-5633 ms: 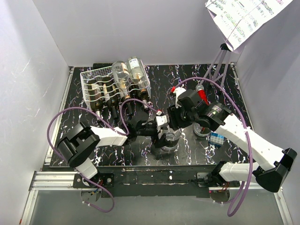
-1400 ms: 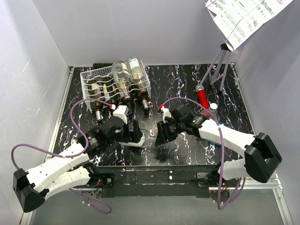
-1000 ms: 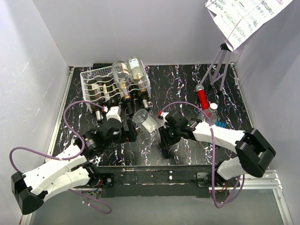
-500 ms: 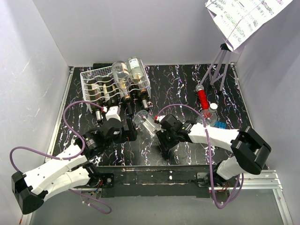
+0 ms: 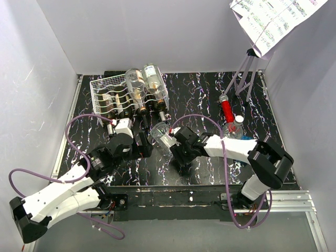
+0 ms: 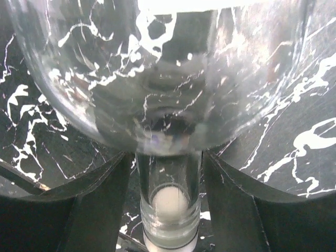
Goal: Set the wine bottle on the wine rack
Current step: Adjust the wine bottle at the center of the board, then pick up the wine bottle from the center of the board.
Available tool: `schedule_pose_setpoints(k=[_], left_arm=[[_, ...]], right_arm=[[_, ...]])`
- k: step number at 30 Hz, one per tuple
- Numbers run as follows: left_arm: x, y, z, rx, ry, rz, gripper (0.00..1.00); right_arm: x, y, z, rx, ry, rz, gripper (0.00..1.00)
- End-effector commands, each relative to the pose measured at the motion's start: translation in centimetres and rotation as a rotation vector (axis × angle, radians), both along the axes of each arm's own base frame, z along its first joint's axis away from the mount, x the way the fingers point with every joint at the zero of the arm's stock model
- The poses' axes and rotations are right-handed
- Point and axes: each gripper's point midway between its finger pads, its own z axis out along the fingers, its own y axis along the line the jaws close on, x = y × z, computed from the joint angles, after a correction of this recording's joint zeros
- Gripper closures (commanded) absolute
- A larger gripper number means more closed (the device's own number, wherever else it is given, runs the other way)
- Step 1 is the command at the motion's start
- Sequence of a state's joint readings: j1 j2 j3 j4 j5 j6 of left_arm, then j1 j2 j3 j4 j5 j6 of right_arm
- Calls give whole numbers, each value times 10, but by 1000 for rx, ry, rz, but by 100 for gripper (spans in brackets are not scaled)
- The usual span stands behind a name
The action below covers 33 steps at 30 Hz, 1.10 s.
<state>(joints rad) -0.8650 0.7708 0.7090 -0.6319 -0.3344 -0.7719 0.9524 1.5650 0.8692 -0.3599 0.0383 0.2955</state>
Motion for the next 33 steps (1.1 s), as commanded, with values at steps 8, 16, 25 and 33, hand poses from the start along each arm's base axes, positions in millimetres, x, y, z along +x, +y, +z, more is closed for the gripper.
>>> schedule_pose_setpoints(k=[8, 16, 25, 33], left_arm=[[2, 11, 13, -4, -59, 23, 2], [1, 17, 20, -1, -76, 27, 2], [-2, 20, 30, -3, -94, 21, 2], [-7, 31, 53, -2, -142, 11, 2]], right_arm=[[29, 23, -2, 41, -110, -13, 44], [31, 21, -9, 42, -143, -20, 53], [31, 13, -12, 18, -214, -50, 99], [24, 19, 35, 99, -350, -69, 99]])
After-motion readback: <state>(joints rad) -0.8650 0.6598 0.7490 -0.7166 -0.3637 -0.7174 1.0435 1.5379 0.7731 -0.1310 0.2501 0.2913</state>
